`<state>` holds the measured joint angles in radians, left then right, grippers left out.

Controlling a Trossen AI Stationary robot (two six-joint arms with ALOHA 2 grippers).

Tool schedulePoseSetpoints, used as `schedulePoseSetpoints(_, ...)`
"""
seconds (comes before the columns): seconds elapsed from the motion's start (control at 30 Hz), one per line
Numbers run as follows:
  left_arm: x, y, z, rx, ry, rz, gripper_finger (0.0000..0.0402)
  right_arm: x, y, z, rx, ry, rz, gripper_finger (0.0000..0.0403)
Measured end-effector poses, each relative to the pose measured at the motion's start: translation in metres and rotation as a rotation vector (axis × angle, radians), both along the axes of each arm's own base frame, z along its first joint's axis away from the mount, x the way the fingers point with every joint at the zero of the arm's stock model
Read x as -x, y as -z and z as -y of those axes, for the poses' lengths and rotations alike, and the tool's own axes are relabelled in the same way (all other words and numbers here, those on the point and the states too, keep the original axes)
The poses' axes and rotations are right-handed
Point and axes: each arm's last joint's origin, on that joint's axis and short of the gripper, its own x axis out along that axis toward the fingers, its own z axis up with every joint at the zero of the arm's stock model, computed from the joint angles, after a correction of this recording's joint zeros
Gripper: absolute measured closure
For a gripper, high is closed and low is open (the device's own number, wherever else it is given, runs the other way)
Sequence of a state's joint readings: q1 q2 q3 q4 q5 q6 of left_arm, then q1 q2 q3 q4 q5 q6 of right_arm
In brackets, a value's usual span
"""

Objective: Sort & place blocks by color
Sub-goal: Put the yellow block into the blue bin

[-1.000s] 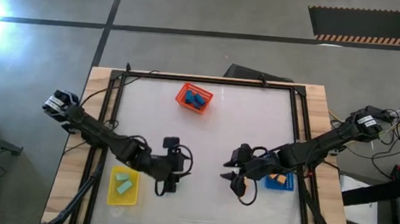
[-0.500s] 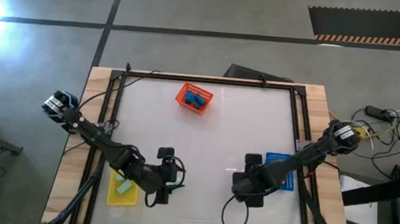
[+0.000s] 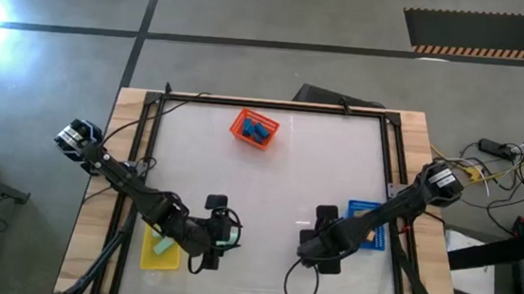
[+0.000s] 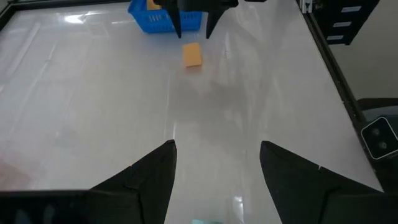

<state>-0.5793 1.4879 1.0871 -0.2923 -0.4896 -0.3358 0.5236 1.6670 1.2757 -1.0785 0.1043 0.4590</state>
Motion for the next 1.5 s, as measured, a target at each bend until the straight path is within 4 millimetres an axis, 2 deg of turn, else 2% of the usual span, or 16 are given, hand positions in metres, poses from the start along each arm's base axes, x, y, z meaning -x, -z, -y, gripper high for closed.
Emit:
schedulePoseSetpoints(0.23,0.000,0.000,0.000,-0.003,0.000,-0.003,0.0187,-0.002,0.014,-0.002,0.000,-0.034,-0.051,0.0205)
schedulePoseSetpoints(0.43,0.000,0.001,0.000,-0.003,0.000,-0.003,0.0187,-0.002,0.021,-0.002,0.002,-0.054,-0.064,0.0260)
schedulePoseSetpoints(0.53,0.000,0.001,0.000,-0.004,0.000,-0.004,0.0187,-0.001,0.022,-0.001,0.007,-0.044,-0.064,0.0268)
schedulePoseSetpoints(0.63,0.000,0.001,0.000,-0.004,-0.001,-0.004,0.0187,-0.001,0.023,-0.001,0.005,-0.031,-0.063,0.0253)
schedulePoseSetpoints(0.97,0.000,0.001,0.000,-0.005,-0.001,-0.004,0.0187,0.002,0.030,0.000,0.010,-0.016,-0.069,0.0149)
schedulePoseSetpoints(1.13,0.000,0.001,-0.001,-0.006,-0.002,-0.005,0.0187,0.005,0.038,0.003,0.013,-0.015,-0.072,0.0114)
schedulePoseSetpoints(1.3,0.001,0.002,-0.001,-0.008,-0.002,-0.007,0.0187,0.010,0.051,0.005,0.009,-0.015,-0.064,0.0108)
schedulePoseSetpoints(1.5,0.000,0.002,-0.001,-0.016,-0.013,-0.002,0.0187,0.012,0.057,0.006,0.000,-0.015,-0.053,0.0137)
